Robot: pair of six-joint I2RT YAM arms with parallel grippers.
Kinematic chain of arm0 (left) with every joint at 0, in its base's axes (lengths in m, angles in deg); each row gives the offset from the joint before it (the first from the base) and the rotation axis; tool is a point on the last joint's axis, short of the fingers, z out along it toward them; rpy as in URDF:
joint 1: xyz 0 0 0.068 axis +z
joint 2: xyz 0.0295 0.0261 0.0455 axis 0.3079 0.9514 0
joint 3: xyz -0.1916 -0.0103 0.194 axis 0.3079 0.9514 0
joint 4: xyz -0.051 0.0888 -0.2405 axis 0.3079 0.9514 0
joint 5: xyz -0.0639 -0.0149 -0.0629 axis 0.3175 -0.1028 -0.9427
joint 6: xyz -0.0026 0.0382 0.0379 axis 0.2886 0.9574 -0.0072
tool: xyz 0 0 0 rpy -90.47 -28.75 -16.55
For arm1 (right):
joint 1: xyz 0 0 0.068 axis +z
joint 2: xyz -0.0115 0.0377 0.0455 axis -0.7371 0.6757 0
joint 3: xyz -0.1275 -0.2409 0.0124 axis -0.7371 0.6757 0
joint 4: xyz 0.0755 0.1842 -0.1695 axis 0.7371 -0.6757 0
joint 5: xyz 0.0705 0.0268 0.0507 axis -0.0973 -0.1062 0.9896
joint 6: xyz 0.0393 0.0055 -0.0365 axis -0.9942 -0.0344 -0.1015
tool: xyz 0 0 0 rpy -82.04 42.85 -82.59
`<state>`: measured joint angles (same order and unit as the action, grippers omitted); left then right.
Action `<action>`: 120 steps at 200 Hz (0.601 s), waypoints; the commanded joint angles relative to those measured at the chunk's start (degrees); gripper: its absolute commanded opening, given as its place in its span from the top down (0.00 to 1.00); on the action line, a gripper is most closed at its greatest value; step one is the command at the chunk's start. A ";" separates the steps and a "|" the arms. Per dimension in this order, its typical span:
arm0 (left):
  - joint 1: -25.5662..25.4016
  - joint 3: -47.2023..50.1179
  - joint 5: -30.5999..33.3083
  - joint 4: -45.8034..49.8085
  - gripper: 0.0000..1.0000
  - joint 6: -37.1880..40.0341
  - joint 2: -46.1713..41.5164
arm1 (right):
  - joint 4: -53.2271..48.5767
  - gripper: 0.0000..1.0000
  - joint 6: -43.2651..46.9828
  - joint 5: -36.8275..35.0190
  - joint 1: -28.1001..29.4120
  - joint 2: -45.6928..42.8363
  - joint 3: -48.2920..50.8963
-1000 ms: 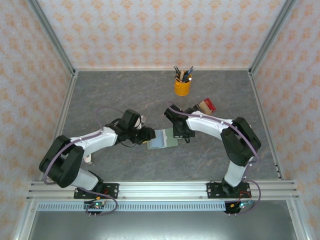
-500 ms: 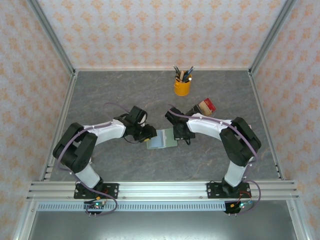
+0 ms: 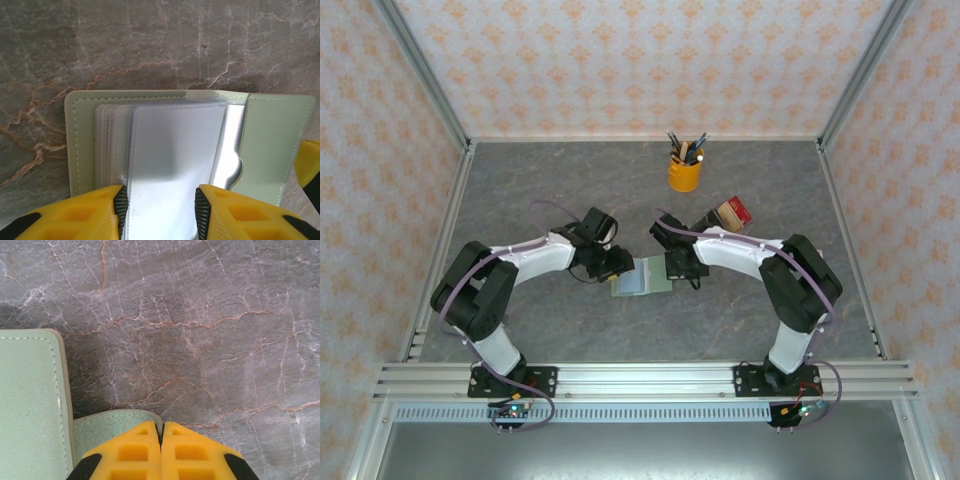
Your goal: Take the credit cards out of the card holder
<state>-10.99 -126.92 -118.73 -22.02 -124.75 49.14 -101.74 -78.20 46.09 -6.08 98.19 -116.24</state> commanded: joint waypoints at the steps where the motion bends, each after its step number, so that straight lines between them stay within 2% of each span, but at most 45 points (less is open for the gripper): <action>1: -0.85 -1.00 -0.95 2.28 0.54 1.94 2.00 | 0.97 0.94 0.31 0.88 -0.10 0.46 0.16; 56: -2.01 -1.66 -7.16 -1.22 0.54 2.97 1.90 | 2.91 0.94 0.24 4.07 -0.19 -0.25 0.45; 93: -2.17 -2.03 -4.06 1.46 0.57 3.86 1.73 | 2.05 0.93 -0.47 2.09 -0.28 -3.50 0.27; 103: -2.19 -1.57 -4.10 0.98 0.58 3.67 1.89 | 1.31 0.91 -0.77 0.51 -0.28 -5.48 0.27; 120: -2.16 -0.89 -4.06 0.34 0.60 3.23 2.10 | 0.17 0.81 -0.94 -1.50 -0.28 -9.41 0.36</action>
<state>-12.83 -127.95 -123.71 -22.09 -122.44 50.41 -99.90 -78.38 48.73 -6.08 95.44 -116.13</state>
